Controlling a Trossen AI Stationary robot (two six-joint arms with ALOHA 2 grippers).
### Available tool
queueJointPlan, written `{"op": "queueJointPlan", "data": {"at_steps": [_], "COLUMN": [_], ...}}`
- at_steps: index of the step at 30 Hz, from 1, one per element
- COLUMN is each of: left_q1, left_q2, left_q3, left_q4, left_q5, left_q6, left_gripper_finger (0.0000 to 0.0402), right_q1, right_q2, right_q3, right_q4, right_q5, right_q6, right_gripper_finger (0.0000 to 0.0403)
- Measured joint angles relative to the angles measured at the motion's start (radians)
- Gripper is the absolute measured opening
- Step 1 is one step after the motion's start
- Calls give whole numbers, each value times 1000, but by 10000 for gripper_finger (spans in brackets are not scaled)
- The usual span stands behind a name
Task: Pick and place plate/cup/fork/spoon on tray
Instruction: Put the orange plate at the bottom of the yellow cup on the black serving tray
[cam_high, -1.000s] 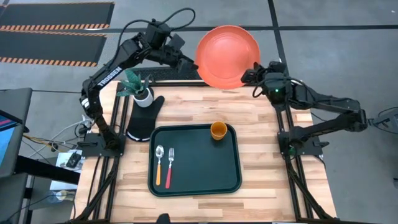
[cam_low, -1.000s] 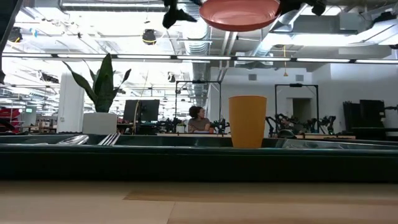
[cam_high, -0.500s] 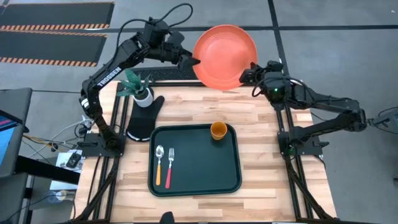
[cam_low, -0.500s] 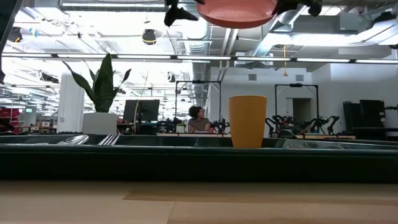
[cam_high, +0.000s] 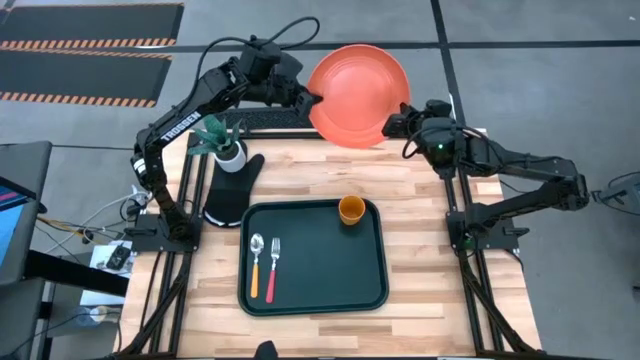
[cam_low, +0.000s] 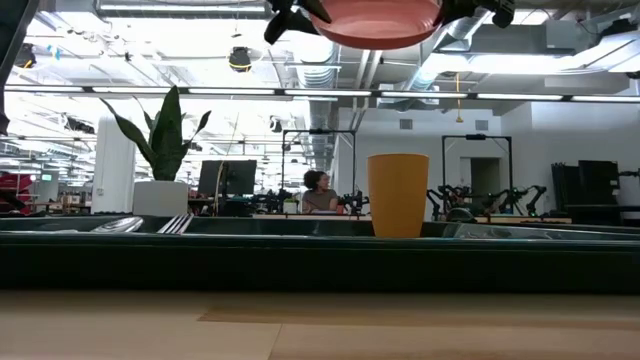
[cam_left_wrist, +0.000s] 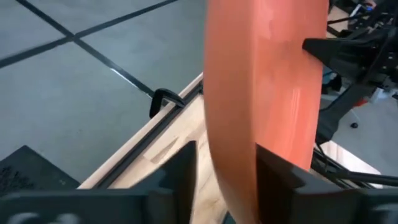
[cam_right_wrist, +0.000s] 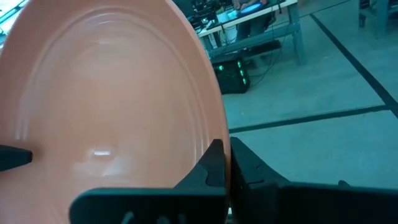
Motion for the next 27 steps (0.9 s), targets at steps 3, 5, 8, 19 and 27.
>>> {"op": "queueJointPlan", "data": {"at_steps": [3,5,8,19,27], "left_q1": [0,-2,-8,-64,-226], "left_q2": [0,0,1,-7,-35], "left_q3": [0,0,0,1,-63], "left_q4": [-3,-9,-12,-281,-604], "left_q5": [-13,-37,-71,-78,-2], "left_q6": [-2,-9,-5,41,43], "left_gripper_finger": [62,30,10,3,2], "right_q1": [0,0,1,41,111], "right_q2": [0,0,0,-115,-268], "right_q3": [0,0,0,14,18], "right_q4": [0,4,0,-5,-9], "right_q5": [1,0,-10,-25,-21], "right_q6": [0,-1,-29,-265,-299], "right_gripper_finger": [10,11,20,190,257]}}
